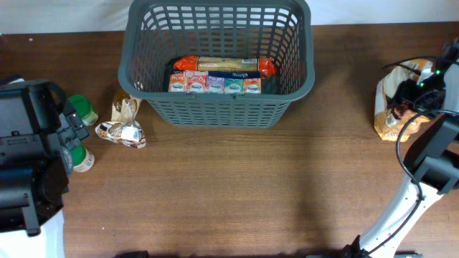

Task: Pack container
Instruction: 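Grasp the brown Nescafé coffee bag with the right gripper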

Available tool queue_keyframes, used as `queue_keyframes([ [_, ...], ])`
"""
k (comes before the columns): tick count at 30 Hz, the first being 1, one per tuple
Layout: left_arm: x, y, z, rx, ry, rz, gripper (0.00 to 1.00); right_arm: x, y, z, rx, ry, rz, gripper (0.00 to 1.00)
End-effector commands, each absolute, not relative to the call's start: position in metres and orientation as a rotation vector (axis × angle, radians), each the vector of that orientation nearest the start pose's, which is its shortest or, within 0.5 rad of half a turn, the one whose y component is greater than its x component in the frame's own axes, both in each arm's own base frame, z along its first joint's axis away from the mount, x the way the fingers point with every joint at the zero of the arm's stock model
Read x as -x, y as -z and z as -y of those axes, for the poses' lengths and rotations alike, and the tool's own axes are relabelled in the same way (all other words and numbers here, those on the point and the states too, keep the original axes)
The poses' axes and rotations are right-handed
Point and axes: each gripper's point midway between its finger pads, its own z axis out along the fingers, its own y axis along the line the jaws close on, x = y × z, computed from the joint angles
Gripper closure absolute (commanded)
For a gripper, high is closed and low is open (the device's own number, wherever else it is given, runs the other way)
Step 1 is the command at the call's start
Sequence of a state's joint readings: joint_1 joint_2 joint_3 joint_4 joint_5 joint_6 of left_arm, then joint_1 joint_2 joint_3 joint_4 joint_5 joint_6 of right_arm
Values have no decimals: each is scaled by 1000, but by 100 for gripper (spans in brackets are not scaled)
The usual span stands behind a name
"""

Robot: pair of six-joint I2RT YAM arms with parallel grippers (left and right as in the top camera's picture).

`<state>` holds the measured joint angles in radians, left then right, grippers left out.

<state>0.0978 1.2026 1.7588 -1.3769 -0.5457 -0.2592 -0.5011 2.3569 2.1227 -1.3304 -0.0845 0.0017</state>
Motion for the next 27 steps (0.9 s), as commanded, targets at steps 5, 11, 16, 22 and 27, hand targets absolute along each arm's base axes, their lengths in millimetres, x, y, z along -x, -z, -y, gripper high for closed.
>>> queue_keyframes([
  [5, -242, -379, -114, 679, -553, -2208, 1, -413, -52, 180, -847, -316, -2999, 96],
  [11, -242, -379, -114, 679, -553, -2208, 1, -422, -121, 183, -775, -246, -2850, 96],
  [16, -242, -379, -114, 679, -553, -2208, 1, -417, -220, 177, -675, -161, -2646, 96],
  [22, -242, -379, -114, 679, -553, -2208, 1, -390, -349, 122, -448, -95, -2373, 96],
  [27, -242, -379, -114, 679, -553, -2208, 1, -364, -423, 45, -266, -171, -2188, 96],
])
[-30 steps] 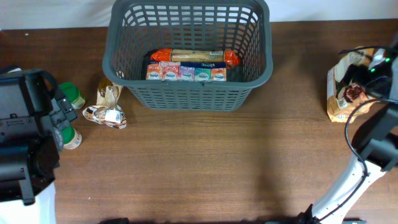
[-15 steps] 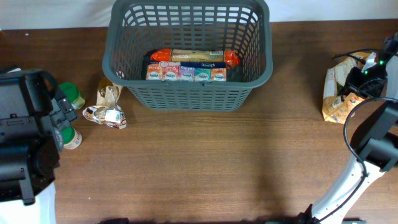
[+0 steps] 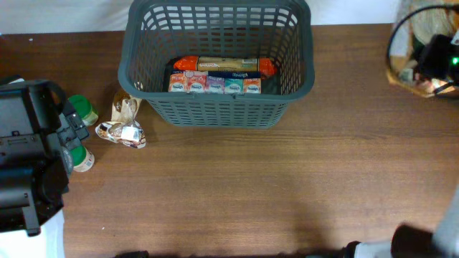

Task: Pack container
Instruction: 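Grasp the brown Nescafé coffee bag with the right gripper, then lift the coffee bag into the basket and release it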

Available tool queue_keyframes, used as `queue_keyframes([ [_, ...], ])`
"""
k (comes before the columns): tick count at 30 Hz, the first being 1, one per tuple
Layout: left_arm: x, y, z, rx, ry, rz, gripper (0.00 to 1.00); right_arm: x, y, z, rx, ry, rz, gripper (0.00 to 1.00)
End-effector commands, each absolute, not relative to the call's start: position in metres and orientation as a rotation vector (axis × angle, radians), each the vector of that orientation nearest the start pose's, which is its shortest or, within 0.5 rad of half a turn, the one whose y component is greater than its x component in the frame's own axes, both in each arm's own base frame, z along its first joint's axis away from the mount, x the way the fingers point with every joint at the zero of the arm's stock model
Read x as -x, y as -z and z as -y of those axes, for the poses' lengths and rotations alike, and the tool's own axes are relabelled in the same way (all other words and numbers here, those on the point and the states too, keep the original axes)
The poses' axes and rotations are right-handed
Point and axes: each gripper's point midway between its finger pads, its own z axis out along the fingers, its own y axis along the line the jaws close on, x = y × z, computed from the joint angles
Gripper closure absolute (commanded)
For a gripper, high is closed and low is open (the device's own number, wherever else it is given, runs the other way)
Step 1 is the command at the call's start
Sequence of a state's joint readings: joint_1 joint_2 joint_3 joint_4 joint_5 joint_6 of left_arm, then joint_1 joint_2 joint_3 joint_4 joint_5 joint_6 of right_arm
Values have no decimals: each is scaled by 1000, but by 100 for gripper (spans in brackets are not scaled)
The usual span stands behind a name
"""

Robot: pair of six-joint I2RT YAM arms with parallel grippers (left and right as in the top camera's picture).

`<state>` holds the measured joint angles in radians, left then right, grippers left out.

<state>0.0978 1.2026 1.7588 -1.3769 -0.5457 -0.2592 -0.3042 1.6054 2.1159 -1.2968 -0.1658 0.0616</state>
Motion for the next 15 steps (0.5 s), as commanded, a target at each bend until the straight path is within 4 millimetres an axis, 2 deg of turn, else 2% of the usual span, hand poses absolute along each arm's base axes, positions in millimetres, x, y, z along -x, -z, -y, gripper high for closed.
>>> queue_keyframes([
  [1, -242, -379, -114, 679, -553, -2208, 1, -362, -429, 34, -258, -198, -2169, 96],
  [3, -242, -379, -114, 679, -553, -2208, 1, -361, -438, 11, -229, -257, -2145, 96],
  [4, -242, -379, -114, 679, -553, -2208, 1, -365, -444, -14, -152, -297, -2124, 96],
  [7, -242, -379, -114, 679, -553, -2208, 1, -375, -452, -50, 5, -328, -2084, 96],
  [10, -242, -379, -114, 679, -553, -2208, 1, -383, -464, -92, 233, -323, -2003, 96],
  [12, -242, -379, -114, 679, -553, -2208, 1, -386, -471, -142, 503, -298, -1899, 96],
  [15, -242, -379, -114, 679, -553, -2208, 1, -388, -463, -177, 710, -255, -1838, 96],
])
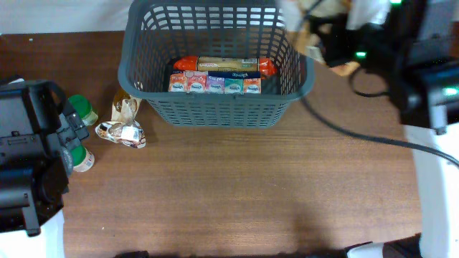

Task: Pack container
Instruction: 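Lift the coffee bag into the basket and release it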

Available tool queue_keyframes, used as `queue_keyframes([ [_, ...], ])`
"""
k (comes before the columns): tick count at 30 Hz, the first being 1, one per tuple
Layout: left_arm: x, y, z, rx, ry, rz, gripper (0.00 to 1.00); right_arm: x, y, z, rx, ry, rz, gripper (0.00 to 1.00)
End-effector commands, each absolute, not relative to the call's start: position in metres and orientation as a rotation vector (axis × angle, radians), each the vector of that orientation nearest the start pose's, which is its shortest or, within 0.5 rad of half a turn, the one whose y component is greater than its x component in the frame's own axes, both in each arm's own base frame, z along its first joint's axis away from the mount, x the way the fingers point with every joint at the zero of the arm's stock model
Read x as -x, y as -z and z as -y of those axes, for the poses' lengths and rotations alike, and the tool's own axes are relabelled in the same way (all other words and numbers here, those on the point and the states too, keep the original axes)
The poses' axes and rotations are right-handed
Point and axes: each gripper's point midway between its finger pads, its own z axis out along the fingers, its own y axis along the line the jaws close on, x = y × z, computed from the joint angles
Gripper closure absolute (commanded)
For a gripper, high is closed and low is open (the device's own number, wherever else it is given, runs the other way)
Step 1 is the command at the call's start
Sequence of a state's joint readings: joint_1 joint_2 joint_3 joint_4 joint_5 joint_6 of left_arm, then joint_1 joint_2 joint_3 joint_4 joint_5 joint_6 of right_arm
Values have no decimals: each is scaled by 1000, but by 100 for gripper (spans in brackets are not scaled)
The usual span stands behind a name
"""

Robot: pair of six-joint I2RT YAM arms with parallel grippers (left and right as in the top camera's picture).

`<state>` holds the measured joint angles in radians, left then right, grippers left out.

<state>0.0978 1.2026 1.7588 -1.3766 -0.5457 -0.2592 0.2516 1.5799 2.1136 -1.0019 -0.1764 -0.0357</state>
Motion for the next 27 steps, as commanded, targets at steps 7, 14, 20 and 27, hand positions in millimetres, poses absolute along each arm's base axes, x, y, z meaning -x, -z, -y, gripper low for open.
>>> queue_keyframes([
  [7, -242, -379, -114, 679, -553, -2208, 1, -425, -394, -217, 1136, -77, -1788, 96],
  [14, -242, -379, -114, 679, -553, -2208, 1, -496, -312, -189, 1117, 81, -1966, 96],
  [20, -242, -379, -114, 679, -553, -2208, 1, -521, -248, -188, 1152, 33, -2072, 96],
  [27, -242, -379, -114, 679, -553, -2208, 1, -534, -180, -193, 1171, -8, -2199, 94],
])
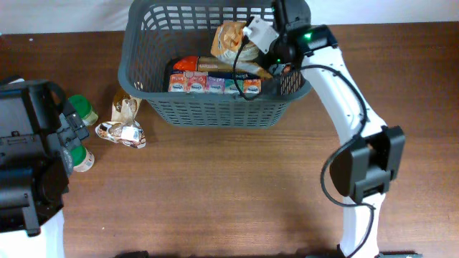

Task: Pack container
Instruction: 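Lift the coffee bag into the basket and release it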

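Observation:
A tan and orange snack bag [229, 39] hangs over the inside of the grey basket [215, 111], near its back right. My right gripper [249, 43] reaches in from the right and is shut on the bag's right side. On the basket floor lie a long orange biscuit pack [188, 64] and a row of small coloured cartons [208, 84]. My left arm [29, 165] sits at the table's left edge; its fingers cannot be made out.
Left of the basket lie crumpled snack packets [123, 123] and two green-capped bottles [87, 110] [81, 159] beside the left arm. The right arm's white links [351, 107] cross the table from the basket to the front right.
The right arm was blurred beside the basket's right rim with the bag held high. Now it is over the basket's interior, the bag just above the packed items. The left arm stayed put.
The right gripper was at the snack bag on the table at the far right. Then the bag was lifted near the back right corner, then carried close to the basket's right rim. Now it hangs inside the basket's outline.

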Available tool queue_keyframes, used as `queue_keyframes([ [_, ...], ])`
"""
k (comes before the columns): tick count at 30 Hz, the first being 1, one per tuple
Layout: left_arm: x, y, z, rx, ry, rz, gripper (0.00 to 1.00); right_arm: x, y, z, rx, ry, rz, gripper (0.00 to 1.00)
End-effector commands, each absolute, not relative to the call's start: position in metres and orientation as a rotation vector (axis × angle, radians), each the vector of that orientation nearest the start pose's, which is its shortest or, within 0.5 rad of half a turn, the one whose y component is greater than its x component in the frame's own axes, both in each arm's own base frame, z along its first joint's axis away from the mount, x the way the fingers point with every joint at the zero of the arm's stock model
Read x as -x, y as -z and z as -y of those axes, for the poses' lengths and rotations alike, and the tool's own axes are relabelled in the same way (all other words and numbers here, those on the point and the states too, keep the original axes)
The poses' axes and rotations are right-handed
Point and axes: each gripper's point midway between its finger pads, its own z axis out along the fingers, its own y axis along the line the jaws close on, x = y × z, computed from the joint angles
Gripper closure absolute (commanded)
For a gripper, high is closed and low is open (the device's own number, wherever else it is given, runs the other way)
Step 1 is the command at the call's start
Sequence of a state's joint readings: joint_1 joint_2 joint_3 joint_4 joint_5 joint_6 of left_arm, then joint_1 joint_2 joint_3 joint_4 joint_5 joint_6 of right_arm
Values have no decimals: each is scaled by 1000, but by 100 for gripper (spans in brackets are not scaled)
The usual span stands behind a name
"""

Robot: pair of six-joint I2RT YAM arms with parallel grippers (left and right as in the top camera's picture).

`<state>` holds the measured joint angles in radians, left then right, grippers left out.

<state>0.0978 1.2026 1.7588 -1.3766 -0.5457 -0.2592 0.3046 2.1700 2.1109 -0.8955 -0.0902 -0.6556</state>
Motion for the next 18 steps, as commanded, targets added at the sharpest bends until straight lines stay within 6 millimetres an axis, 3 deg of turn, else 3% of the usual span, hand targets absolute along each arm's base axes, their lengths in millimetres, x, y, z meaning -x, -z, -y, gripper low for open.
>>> queue_keyframes([
  [1, -242, -379, -114, 679, -553, -2208, 1, -534, -178, -193, 1146, -18, -2217, 56],
  [2, -242, -379, -114, 679, -553, -2208, 1, -534, -177, -193, 1107, -33, -2238, 23],
  [3, -242, -379, -114, 679, -553, -2208, 1, -534, -178, -193, 1077, -43, -2251, 12],
  [5, -242, -379, -114, 679, -553, -2208, 1, -534, -188, -193, 1003, -65, -2264, 10],
  [8, -242, -379, -114, 679, -553, -2208, 1, -532, -223, -192, 859, -107, -2251, 2],
  [13, -242, -379, -114, 679, -553, -2208, 1, -516, -325, -187, 647, -173, -2119, 1],
  [15, -242, -379, -114, 679, -553, -2208, 1, -500, -366, -181, 627, -166, -2052, 1],
  [18, -242, -379, -114, 679, -553, -2208, 1, -468, -423, -156, 559, -81, -1982, 1],
])
